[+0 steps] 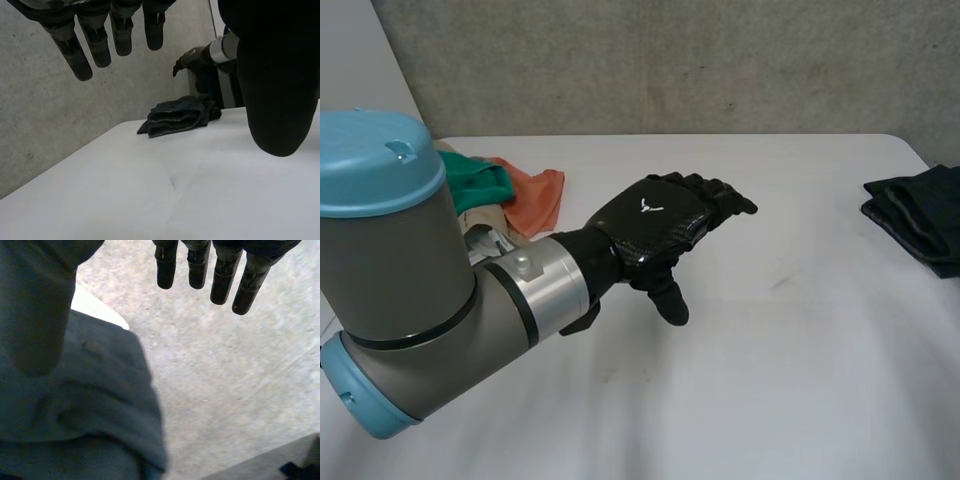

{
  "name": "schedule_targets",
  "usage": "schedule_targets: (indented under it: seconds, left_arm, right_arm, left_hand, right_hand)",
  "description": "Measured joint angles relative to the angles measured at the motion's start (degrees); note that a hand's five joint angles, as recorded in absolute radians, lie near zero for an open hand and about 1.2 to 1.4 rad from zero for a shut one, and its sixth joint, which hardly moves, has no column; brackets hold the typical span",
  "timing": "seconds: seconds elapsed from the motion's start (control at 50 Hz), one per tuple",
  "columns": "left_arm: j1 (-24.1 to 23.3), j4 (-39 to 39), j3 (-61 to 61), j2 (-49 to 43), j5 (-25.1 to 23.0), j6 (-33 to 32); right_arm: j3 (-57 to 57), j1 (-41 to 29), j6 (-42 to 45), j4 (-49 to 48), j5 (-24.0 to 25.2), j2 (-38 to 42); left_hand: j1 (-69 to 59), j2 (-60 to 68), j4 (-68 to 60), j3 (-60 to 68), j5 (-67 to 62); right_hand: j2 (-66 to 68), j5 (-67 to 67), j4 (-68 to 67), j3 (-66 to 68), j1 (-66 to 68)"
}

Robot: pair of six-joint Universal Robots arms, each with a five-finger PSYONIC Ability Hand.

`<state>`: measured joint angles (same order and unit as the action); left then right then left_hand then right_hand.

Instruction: Fold the laundry.

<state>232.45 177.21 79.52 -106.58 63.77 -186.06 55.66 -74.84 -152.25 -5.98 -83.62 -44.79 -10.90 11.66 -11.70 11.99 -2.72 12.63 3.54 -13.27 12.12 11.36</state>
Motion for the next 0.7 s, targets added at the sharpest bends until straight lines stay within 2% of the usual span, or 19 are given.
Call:
schedule_targets:
  seconds: [0.12,0.16,0.22,0.3,0.38,0.52,0.54,0.56,0.58,0.64,0.7]
  left_arm:
    - [0.2,0.1,-0.1,0.8,0.0,0.0]
    - [0.3,0.2,-0.4,1.5,0.1,0.0]
    - [0.4,0.3,-0.6,2.1,0.4,0.0]
    - [1.2,0.6,-1.2,3.3,2.4,0.0]
    - [3.1,2.3,-1.7,4.7,6.4,-0.1]
    - [8.4,8.3,-2.0,6.5,15.0,-0.8]
    - [10.9,10.3,-2.2,6.8,16.7,-1.2]
    - [12.8,11.3,-2.4,6.7,17.2,-1.6]
    - [15.2,12.2,-2.7,6.3,17.6,-2.3]
    - [22.3,13.5,-4.0,3.6,16.7,-5.5]
    - [29.3,13.3,-6.0,-1.2,14.5,-10.6]
  right_arm:
    - [3.4,1.2,5.9,-0.1,-0.1,-6.7]
    - [4.2,1.5,11.9,-0.6,-0.3,-10.7]
    - [4.4,1.1,14.7,-1.4,-0.6,-12.4]
    - [5.3,-3.1,16.5,-5.5,-1.0,-14.9]
    - [9.3,-10.2,15.6,-11.5,0.9,-17.9]
    - [20.6,-19.7,11.8,-18.1,11.0,-24.3]
    - [24.3,-21.8,10.3,-18.7,14.9,-25.9]
    - [25.7,-22.6,9.7,-18.8,16.5,-26.6]
    - [28.7,-24.3,8.2,-18.8,19.7,-28.0]
    - [34.3,-26.9,5.5,-17.5,25.0,-30.5]
    - [38.0,-28.4,3.8,-15.4,27.7,-31.7]
  left_hand:
    - [0.0,0.0,0.0,0.0,0.0]
    - [0.0,0.0,0.0,0.0,0.0]
    - [0.0,0.0,0.0,0.0,0.0]
    - [0.0,0.0,0.0,0.0,0.0]
    - [0.0,0.0,0.0,0.0,0.0]
    - [0.0,0.0,0.0,0.0,0.0]
    - [0.0,0.0,0.0,0.0,0.0]
    - [0.0,0.0,0.0,0.0,0.0]
    - [0.0,0.0,0.0,0.0,0.0]
    - [0.0,0.0,0.0,0.0,0.1]
    - [0.0,0.0,0.0,0.0,0.1]
  right_hand:
    - [0.0,0.0,0.0,0.0,0.0]
    - [0.0,0.0,0.0,0.0,0.0]
    - [0.0,0.0,0.0,0.0,0.0]
    - [0.0,0.0,0.0,0.0,0.0]
    - [0.0,0.0,0.0,0.0,0.0]
    - [0.0,-0.1,0.0,0.0,0.0]
    - [0.0,-0.1,0.0,0.0,0.0]
    - [0.0,-0.1,0.0,0.0,0.0]
    - [0.0,-0.1,0.0,0.0,0.0]
    - [0.0,-0.1,0.0,0.0,0.0]
    - [0.0,-0.3,0.0,0.0,0.0]
